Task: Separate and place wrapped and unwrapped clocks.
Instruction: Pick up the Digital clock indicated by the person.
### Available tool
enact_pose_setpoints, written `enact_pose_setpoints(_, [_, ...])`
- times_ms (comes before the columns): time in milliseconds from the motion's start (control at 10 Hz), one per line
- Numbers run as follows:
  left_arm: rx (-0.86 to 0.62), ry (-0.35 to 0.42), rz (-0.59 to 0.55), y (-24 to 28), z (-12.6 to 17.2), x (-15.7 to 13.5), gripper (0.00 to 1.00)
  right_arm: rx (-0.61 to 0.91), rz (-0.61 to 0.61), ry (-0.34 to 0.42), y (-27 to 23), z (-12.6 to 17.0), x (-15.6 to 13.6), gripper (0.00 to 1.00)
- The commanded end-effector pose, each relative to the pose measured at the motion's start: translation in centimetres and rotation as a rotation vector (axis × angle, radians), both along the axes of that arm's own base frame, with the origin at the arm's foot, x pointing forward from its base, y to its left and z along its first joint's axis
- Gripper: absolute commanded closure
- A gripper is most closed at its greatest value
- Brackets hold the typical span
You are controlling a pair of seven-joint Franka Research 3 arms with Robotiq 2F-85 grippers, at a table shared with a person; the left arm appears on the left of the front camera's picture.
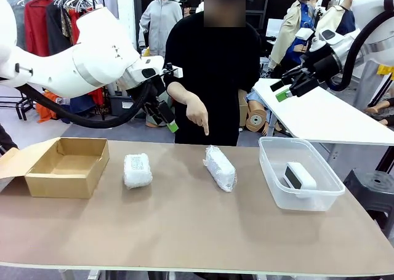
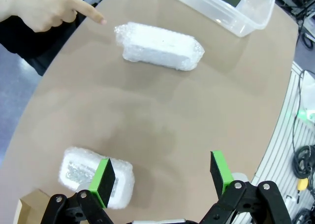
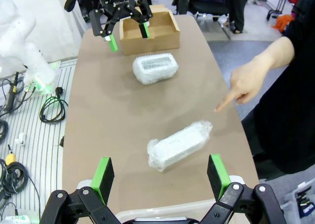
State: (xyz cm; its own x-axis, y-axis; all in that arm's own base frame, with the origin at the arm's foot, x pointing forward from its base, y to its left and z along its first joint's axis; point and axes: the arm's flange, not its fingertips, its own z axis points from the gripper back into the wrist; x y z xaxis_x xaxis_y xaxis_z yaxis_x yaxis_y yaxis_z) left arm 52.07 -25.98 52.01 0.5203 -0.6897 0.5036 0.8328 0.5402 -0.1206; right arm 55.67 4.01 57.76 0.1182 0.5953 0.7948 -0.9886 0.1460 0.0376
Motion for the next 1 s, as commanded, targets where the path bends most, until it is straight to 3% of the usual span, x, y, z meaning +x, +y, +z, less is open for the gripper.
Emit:
enact_pose_setpoints(0, [0.001,-0.003,0.007,0.3,0.1,-0.3,0.00,0.002,-0.001,-0.003,0.0,0.1,0.0,0.00])
enact_pose_setpoints(300, [0.000,0.000,0.000,0.0,0.0,0.0,0.00,0.002,-0.001,-0.003,0.0,0.1,0.0,0.00])
enact_pose_setpoints(500, [0.030,0.060,0.131,-1.8,1.7,0.7,0.00,0.002,-0.001,-0.003,0.0,0.1,0.0,0.00])
enact_pose_setpoints(600, [0.014,0.075,0.251,-3.7,2.0,1.3,0.00,0.002,-0.001,-0.003,0.0,0.1,0.0,0.00])
enact_pose_setpoints(900, [0.042,0.117,0.418,-8.6,2.5,2.3,0.00,0.002,-0.001,-0.003,0.0,0.1,0.0,0.00])
